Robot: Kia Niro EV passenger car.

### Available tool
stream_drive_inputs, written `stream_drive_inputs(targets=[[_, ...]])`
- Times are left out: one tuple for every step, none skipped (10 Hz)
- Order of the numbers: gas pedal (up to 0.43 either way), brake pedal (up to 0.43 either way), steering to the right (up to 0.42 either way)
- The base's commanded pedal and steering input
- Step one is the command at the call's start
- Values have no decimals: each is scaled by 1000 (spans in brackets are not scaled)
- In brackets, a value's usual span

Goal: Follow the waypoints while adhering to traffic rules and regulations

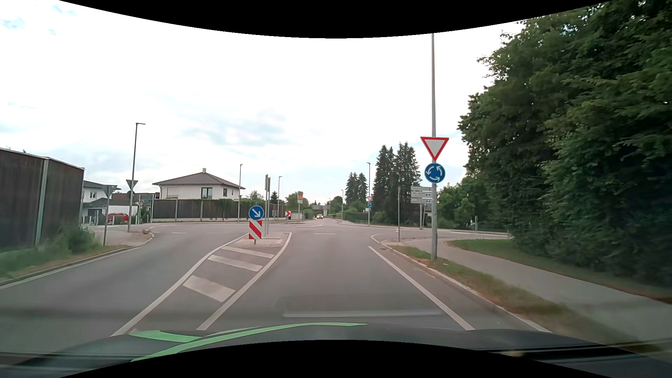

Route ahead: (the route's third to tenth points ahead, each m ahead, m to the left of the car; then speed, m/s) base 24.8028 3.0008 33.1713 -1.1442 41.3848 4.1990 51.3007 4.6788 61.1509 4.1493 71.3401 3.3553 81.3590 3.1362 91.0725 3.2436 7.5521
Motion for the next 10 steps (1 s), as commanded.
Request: stream_drive_inputs(targets=[[0, 0, 0], [0, 0, 0], [0, 0, 0], [0, 0, 0], [0, 0, 0], [0, 0, 0], [0, 0, 0], [0, 0, 0], [0, 0, 0], [0, 0, 0]])
